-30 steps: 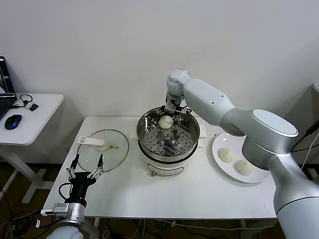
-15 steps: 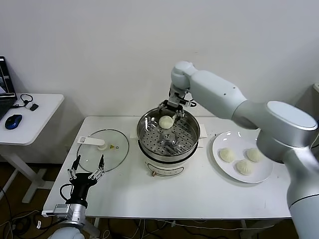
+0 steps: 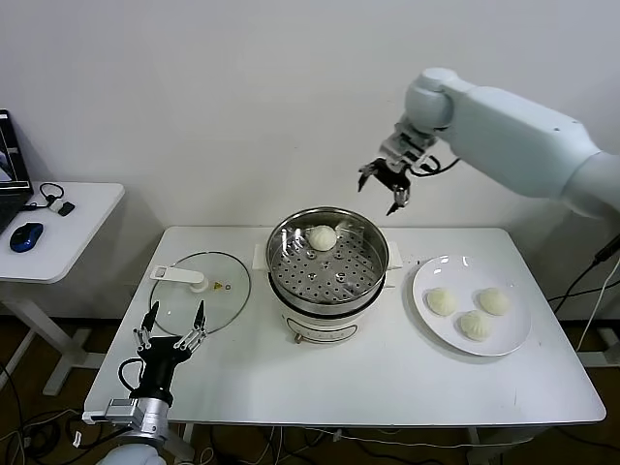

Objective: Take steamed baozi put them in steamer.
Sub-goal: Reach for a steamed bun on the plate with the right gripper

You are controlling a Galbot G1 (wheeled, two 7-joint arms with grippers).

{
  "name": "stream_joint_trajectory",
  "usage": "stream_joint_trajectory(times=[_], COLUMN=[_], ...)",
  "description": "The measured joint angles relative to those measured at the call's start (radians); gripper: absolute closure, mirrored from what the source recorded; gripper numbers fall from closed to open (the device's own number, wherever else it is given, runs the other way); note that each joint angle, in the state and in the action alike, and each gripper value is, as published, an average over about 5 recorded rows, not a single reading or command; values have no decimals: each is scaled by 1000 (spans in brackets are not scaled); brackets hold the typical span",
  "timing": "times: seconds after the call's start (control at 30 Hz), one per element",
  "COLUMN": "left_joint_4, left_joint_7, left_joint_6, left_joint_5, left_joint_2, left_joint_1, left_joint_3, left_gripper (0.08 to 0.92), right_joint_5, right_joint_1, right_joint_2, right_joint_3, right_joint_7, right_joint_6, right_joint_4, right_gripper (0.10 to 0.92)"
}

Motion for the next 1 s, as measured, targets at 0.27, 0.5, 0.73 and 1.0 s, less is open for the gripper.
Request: stream_joint_trajectory(times=[0.27,0.5,0.73,1.0], left_joint_4=[-14,-15,-14,-12], left_joint_7=[-5,-7,-8,-9], left_joint_6=[9,8,5,2], left_joint_5=[-2,-1,-4,-4], left_joint_2=[2,3,2,2], left_joint_1=[-2,4,11,16], left_joint_3=[7,8,4,2], left_gripper=[177,177,177,177], right_joint_5=[68,84,60,20], right_joint_1=[-46,-134,-235,-340], right_joint_2=[-144,-195,-198,-175], right_joint_3=[-48,-42,7,76], right_joint_7=[4,34,63,88], right_joint_6=[-131,-212,-252,-272], right_joint_4=[23,17,-18,-56], right_gripper=[203,203,203,203])
